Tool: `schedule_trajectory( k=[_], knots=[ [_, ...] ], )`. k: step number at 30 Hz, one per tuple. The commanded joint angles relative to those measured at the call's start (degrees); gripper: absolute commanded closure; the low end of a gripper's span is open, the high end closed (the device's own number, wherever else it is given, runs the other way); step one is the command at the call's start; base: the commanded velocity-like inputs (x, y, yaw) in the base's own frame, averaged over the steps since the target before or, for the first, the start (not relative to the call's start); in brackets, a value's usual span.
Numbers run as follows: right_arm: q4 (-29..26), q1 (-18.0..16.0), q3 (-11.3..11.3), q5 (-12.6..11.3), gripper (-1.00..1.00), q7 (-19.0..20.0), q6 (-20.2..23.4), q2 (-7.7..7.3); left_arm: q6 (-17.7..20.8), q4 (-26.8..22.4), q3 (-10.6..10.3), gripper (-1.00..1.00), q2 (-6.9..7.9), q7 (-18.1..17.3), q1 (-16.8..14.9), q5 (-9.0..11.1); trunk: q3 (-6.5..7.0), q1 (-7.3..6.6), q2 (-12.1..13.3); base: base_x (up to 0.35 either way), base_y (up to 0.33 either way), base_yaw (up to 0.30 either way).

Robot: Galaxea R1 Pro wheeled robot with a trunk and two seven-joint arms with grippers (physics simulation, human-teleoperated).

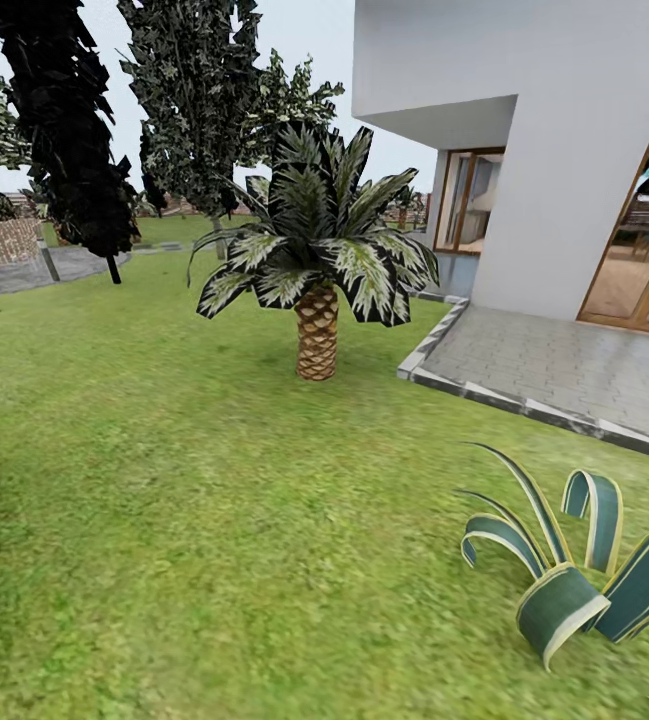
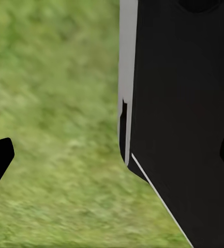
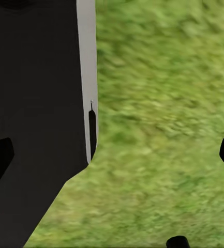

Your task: Take the three Easter eggs out of the wicker basket on the lawn in the garden, then place them on the lawn next to a single tree (choose any tree) so that all three eggs are next to the same tree and none are left in the basket.

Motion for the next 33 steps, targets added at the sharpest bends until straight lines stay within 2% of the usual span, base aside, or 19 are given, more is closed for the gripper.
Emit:
schedule_trajectory(
  k=[1,26,33],
  knots=[
    [0.11,-0.07,0.06,-0.02,-1.00,-0.03,-0.05,0.02,0.06,-0.11,0.04,-1.00,0.01,-0.06,0.03,0.03,0.05,0.00,-0.02,0.000,0.000,0.000],
    [0.07,-0.07,0.21,-0.03,-1.00,-0.04,-0.02,0.06,0.10,-0.11,0.14,-1.00,0.01,-0.02,0.03,0.04,2.27,0.00,-0.02,0.002,0.000,0.000],
    [0.07,-0.07,0.27,0.06,-1.00,-0.10,0.09,0.06,0.17,-0.11,0.21,-1.00,0.01,-0.05,0.03,0.11,2.35,0.00,-0.02,0.265,0.000,0.000]
  ],
)
